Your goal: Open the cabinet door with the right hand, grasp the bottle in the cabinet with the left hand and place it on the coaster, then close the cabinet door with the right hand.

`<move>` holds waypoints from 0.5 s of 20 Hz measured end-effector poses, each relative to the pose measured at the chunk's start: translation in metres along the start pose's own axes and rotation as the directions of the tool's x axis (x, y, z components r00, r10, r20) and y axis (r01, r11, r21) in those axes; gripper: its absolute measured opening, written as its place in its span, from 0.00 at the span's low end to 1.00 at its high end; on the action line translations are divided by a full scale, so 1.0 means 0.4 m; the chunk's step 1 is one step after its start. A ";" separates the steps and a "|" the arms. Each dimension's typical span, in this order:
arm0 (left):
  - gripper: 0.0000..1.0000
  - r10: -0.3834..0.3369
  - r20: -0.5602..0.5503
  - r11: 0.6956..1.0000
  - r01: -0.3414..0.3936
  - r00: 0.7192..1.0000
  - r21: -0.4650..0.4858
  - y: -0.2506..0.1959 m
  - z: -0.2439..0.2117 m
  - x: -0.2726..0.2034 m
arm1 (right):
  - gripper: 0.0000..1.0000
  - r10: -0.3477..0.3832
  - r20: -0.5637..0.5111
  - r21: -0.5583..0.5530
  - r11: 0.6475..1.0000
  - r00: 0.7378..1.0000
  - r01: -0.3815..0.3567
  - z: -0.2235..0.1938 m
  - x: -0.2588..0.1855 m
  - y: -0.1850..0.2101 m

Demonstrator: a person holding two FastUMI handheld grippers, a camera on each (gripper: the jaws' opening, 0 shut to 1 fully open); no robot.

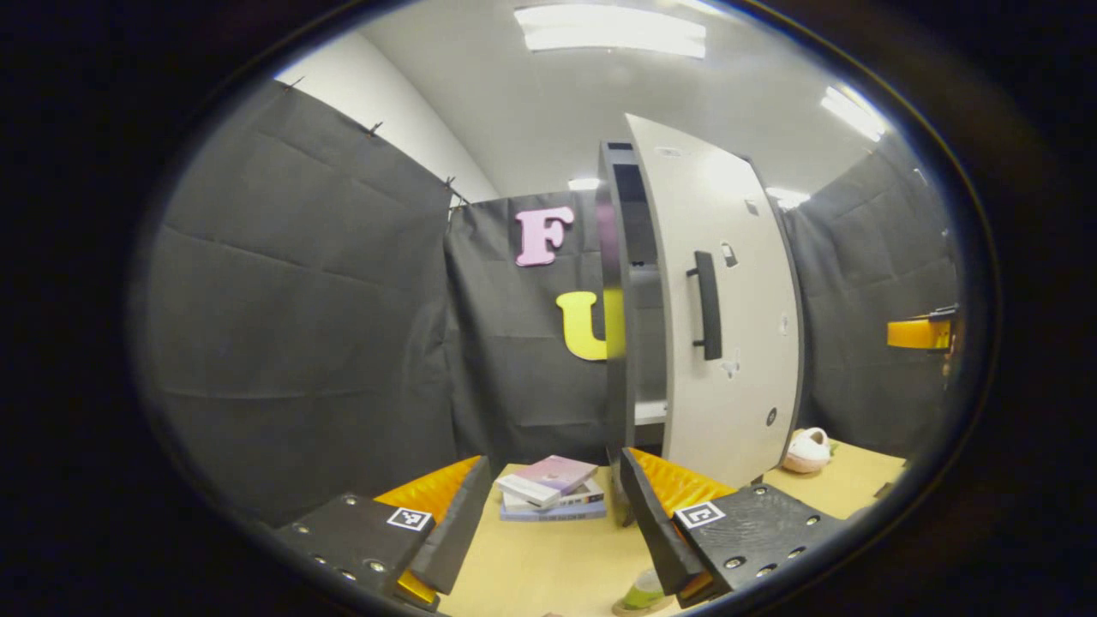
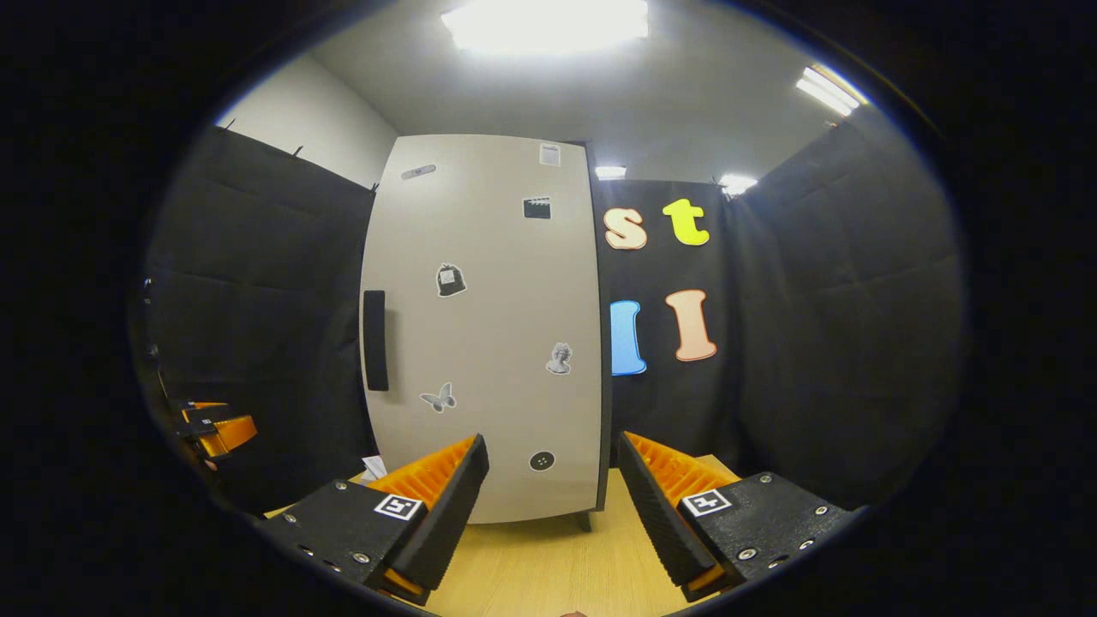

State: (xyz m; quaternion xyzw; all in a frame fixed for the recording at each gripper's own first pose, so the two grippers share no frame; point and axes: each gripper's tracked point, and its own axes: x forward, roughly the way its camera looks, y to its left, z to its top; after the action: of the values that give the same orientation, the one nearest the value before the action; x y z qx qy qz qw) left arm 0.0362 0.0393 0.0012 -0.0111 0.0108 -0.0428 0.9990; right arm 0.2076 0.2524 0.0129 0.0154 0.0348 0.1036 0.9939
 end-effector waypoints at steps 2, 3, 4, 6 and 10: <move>0.87 -0.010 0.007 1.000 0.010 1.000 0.008 -0.048 0.010 0.000 | 0.94 -0.010 0.001 -0.003 1.000 1.000 0.010 0.000 -0.017 -0.038; 0.87 -0.014 0.011 1.000 0.014 1.000 0.011 -0.067 0.017 0.001 | 0.94 -0.017 0.003 -0.005 1.000 1.000 0.017 0.001 -0.021 -0.059; 0.87 -0.019 0.016 1.000 0.019 1.000 0.012 -0.088 0.025 0.000 | 0.94 -0.024 0.006 -0.008 1.000 1.000 0.024 0.006 -0.030 -0.079; 0.92 -0.029 0.017 1.000 0.029 0.999 0.007 -0.128 0.033 -0.004 | 0.94 -0.037 0.007 -0.008 0.999 0.999 0.037 0.006 -0.043 -0.119; 0.91 -0.044 0.016 0.999 0.044 0.999 -0.005 -0.195 0.047 -0.007 | 0.94 -0.065 0.017 -0.002 0.998 0.998 0.065 0.006 -0.064 -0.188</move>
State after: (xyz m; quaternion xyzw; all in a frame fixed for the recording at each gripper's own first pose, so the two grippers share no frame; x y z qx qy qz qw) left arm 0.0270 -0.0379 0.0220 -0.0144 0.0025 -0.0648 0.9978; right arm 0.1984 0.1734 0.0143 0.0136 0.0269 0.0713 0.9970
